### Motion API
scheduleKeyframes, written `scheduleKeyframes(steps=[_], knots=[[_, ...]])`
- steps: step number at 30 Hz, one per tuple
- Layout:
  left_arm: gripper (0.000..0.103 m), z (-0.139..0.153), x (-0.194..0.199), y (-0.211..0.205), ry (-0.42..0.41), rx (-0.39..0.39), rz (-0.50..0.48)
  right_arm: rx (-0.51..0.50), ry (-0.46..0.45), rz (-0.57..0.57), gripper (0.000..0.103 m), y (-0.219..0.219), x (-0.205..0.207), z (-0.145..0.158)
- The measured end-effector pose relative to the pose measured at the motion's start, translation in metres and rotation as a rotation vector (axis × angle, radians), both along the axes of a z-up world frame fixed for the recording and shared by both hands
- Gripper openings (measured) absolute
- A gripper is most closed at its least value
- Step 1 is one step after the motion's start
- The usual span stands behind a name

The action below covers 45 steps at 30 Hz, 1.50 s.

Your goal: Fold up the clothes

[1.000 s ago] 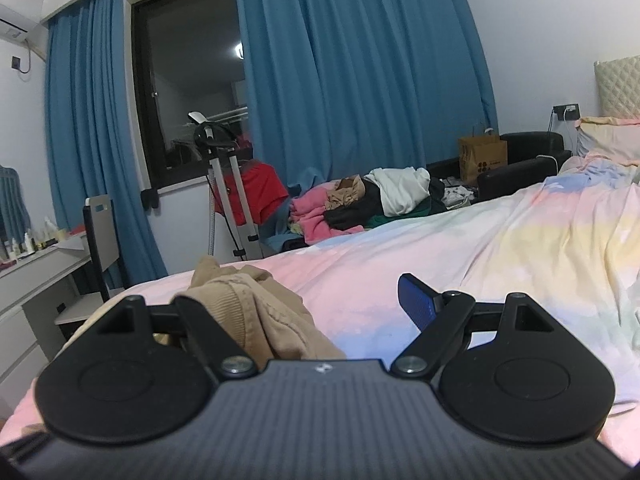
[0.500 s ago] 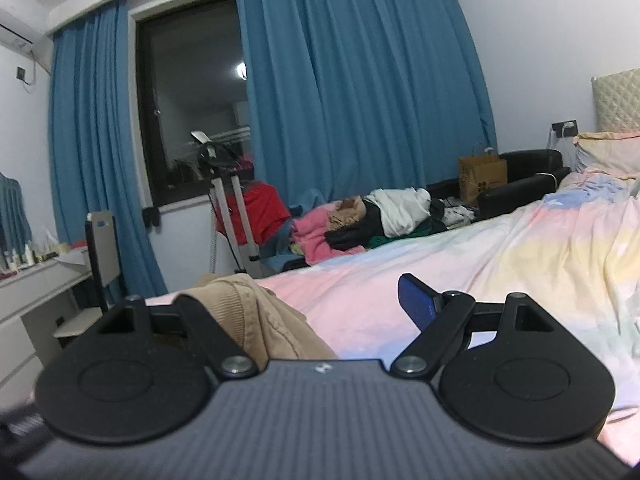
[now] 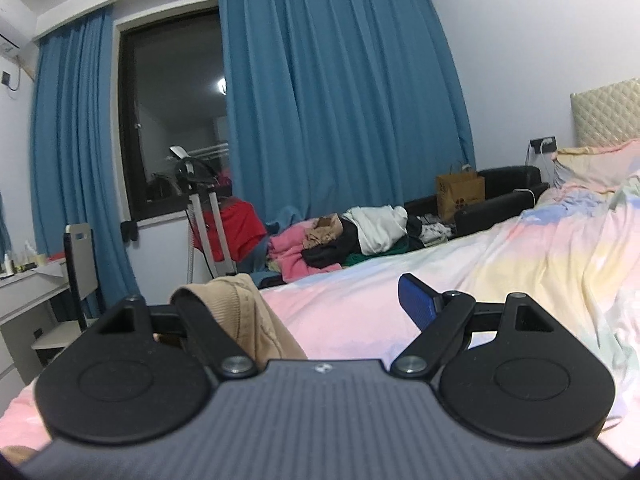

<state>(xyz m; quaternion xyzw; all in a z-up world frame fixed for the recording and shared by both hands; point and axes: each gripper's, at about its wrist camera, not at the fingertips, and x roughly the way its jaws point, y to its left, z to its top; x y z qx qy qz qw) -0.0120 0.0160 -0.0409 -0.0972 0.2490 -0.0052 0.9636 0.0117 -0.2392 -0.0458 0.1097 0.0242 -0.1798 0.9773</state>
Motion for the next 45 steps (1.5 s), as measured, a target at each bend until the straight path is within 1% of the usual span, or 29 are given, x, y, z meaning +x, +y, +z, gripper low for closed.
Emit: scheduleKeyframes(steps=[2,4,7,8,11,15,20,23,25,27,30,34,35,36,38,41,42,43,45], knots=[[0.084,0.012,-0.01,0.012,-0.066,-0.065,0.024,-0.001,0.014,-0.001,0.082,-0.001,0.002,-0.002],[0.084,0.025,-0.02,0.021,-0.122,-0.128,0.018,0.0,0.028,0.004,0.082,-0.001,0.005,-0.003],[0.084,0.036,-0.029,0.023,-0.177,-0.161,-0.05,0.01,0.035,0.012,0.082,-0.002,0.006,-0.004],[0.084,0.038,-0.031,0.021,-0.179,-0.158,-0.068,0.013,0.035,0.014,0.082,-0.002,0.006,-0.004],[0.084,0.031,-0.03,0.01,-0.148,-0.132,-0.119,0.019,0.037,0.023,0.082,-0.002,0.006,-0.004],[0.083,0.019,-0.021,-0.017,-0.107,-0.007,-0.155,0.017,0.038,0.036,0.082,0.001,0.005,-0.004],[0.082,-0.003,-0.007,-0.03,-0.027,0.066,-0.157,0.018,0.039,0.042,0.082,0.003,0.005,-0.004],[0.082,-0.012,-0.001,-0.035,-0.011,0.111,-0.143,0.021,0.038,0.042,0.082,0.003,0.004,-0.003],[0.082,-0.017,0.0,-0.036,-0.005,0.145,-0.117,0.021,0.035,0.039,0.082,0.002,0.004,-0.002],[0.082,-0.018,0.0,-0.034,0.007,0.149,-0.095,0.021,0.035,0.035,0.082,0.002,0.004,-0.002],[0.082,-0.014,-0.007,-0.03,-0.006,0.133,-0.079,0.02,0.041,0.018,0.082,0.002,0.005,-0.003],[0.082,0.0,-0.024,-0.027,-0.096,0.11,-0.096,0.033,0.059,0.003,0.082,-0.001,0.008,-0.006],[0.082,0.002,-0.027,-0.028,-0.118,0.117,-0.106,0.039,0.065,0.003,0.082,-0.002,0.009,-0.007],[0.082,0.001,-0.026,-0.03,-0.115,0.134,-0.105,0.045,0.071,0.003,0.082,-0.004,0.01,-0.008],[0.082,-0.002,-0.023,-0.035,-0.096,0.17,-0.096,0.056,0.071,0.006,0.082,-0.004,0.011,-0.009],[0.082,-0.019,-0.004,-0.038,0.002,0.208,-0.07,0.046,0.067,0.012,0.082,-0.003,0.01,-0.009],[0.082,-0.025,0.002,-0.037,0.031,0.218,-0.049,0.031,0.077,0.013,0.082,-0.001,0.011,-0.011],[0.079,-0.03,0.008,-0.037,0.06,0.228,-0.029,0.016,0.088,0.013,0.082,0.0,0.013,-0.012],[0.076,-0.034,0.014,-0.031,0.078,0.238,0.016,-0.011,0.13,0.013,0.082,0.003,0.018,-0.016]])
